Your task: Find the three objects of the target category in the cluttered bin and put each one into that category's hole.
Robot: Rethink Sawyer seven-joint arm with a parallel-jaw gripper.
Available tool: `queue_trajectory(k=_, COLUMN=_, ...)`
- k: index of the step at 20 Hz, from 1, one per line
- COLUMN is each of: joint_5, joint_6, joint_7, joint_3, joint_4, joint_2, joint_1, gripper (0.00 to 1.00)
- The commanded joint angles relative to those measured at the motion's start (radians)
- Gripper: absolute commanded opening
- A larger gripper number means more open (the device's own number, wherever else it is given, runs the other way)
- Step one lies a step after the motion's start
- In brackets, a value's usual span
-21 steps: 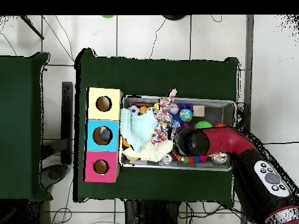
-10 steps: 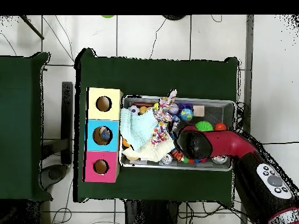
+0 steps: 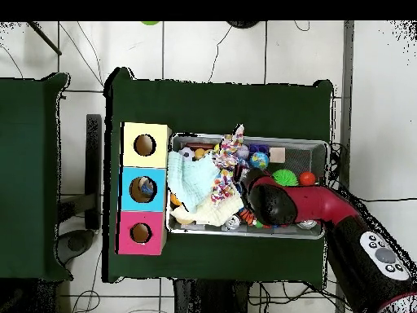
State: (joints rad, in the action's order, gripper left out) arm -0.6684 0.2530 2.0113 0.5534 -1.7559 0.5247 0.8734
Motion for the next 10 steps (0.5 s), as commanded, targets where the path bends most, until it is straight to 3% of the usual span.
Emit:
queue_trajectory(k=1, joint_5=0.026, joint_6=-0.026, joint_7=0.032, joint_3=0.051, joint_4=-0.035, joint_2=-0.037, joint_1=0.002, gripper=1.00)
queue_trajectory(k=6, joint_5=0.038, joint_6=0.104, joint_7=0.001, joint_3=-0.008, joint_4=0.001, joint_2=-0.024, joint_1=-0.058, gripper=1.00)
queue_trajectory(k=7, joint_5=0.044, joint_6=0.122, joint_7=-0.006, joint_3=-0.016, joint_4=0.005, joint_2=-0.024, joint_1=-0.064, gripper=0.00)
queue_trajectory(k=10, joint_5=0.054, joint_6=0.223, joint_7=-0.018, joint_3=-0.060, joint_4=0.036, joint_2=-0.008, joint_1=-0.114, gripper=0.00)
